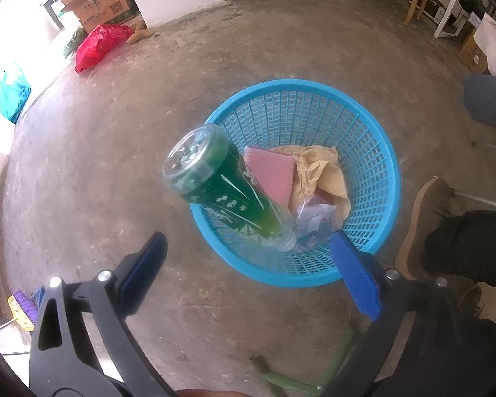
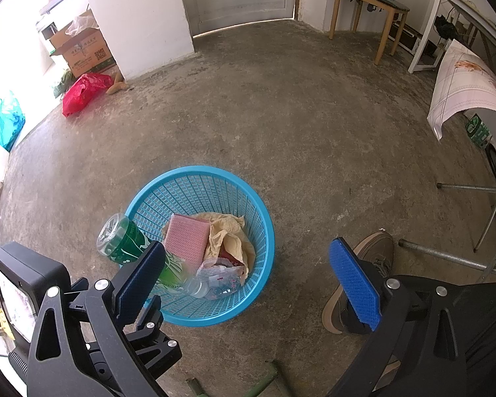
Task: Collect trash
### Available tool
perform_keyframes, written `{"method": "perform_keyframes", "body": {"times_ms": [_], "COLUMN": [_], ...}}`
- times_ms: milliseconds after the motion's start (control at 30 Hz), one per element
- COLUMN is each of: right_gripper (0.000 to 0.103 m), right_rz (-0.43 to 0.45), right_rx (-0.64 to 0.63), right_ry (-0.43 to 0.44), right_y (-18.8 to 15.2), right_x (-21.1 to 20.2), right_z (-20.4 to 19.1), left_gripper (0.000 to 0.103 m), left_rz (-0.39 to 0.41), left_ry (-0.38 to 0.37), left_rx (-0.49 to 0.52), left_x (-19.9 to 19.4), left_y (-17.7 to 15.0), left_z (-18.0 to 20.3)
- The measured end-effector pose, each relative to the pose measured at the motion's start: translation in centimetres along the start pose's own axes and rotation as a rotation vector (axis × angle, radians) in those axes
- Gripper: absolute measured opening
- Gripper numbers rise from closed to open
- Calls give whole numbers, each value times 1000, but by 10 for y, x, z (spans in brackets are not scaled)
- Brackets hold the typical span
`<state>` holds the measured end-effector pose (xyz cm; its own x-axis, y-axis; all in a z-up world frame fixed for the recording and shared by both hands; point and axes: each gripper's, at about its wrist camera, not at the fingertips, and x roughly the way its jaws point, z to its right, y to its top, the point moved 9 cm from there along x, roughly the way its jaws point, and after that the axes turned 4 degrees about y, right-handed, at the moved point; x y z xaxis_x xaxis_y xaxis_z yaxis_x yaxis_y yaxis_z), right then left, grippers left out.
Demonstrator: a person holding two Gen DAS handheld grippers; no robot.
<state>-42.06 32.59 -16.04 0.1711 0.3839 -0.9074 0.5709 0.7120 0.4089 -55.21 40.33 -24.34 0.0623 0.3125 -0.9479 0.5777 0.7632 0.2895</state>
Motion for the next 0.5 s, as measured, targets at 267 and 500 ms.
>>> {"method": "perform_keyframes", "body": {"times_ms": [267,500], "right_gripper": [97,97], "right_rz": [0,0], "right_rx": [0,3], "right_ry": [1,1], "right_y": [0,1], "right_x": [0,0], "right_z": [0,-1], "left_gripper": [95,95], "left_rz": [46,3], "left_ry": [-16,-28], "left_rx": [-54,-55], "left_x": [-5,2], "left_y": [1,-1], "left_z": [-6,-2]}}
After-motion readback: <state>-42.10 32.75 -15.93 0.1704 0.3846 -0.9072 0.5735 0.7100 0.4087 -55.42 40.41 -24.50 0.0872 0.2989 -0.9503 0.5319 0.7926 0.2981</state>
